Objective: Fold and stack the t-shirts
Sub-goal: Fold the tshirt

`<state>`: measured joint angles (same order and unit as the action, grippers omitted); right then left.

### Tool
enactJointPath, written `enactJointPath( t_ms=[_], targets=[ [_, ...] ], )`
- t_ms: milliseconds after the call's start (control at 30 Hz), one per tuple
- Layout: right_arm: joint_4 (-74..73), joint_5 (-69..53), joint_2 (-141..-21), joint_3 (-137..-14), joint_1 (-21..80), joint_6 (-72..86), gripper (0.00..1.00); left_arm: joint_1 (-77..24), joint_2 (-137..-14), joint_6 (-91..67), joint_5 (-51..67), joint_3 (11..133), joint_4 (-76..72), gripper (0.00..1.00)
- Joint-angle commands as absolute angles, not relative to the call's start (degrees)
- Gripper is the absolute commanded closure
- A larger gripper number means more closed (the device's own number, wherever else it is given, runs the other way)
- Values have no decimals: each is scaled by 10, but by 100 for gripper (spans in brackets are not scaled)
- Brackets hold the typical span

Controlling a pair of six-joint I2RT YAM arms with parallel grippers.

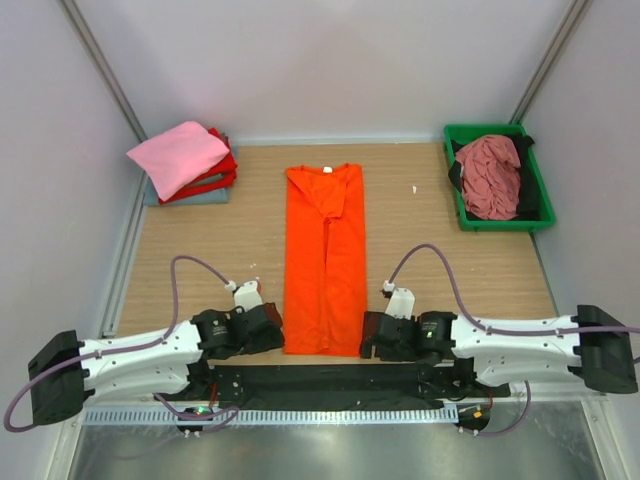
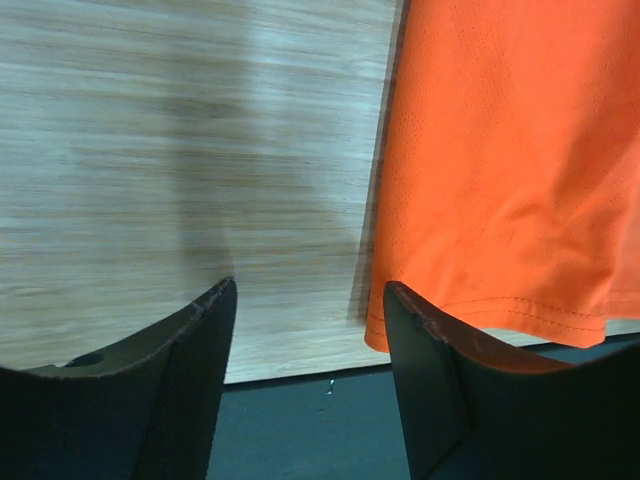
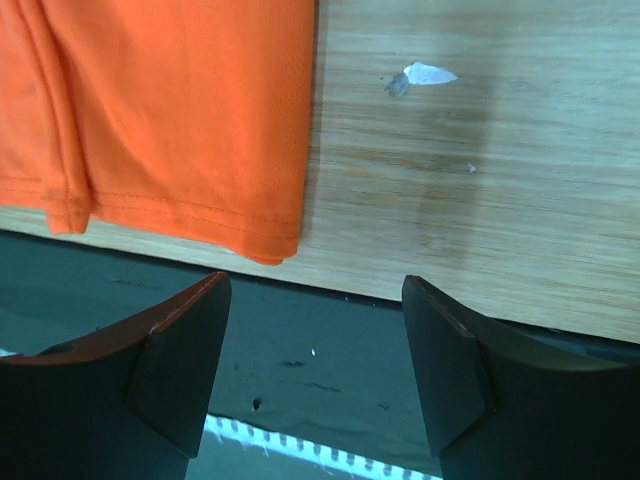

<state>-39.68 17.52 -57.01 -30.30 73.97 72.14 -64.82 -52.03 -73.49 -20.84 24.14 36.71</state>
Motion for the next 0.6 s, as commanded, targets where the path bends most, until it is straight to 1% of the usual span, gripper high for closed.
enactJointPath(
  t_ms=[0, 200, 367, 500, 567],
  targets=[
    [-338, 230, -614, -296, 765, 801, 26, -647, -518, -755, -187, 231, 287, 39],
    [-298, 239, -642, -287, 771, 804, 28, -647, -515, -762, -178, 216, 280, 41],
    [-282, 252, -622, -265, 771, 815, 36, -647, -497, -771, -171, 194, 263, 42],
    [-273, 252, -614, -251, 771, 817, 44, -647, -502, -775, -165, 186, 251, 43],
    [-265, 248, -622, -250, 770, 815, 47, -647, -509, -777, -160, 182, 242, 45]
  ],
)
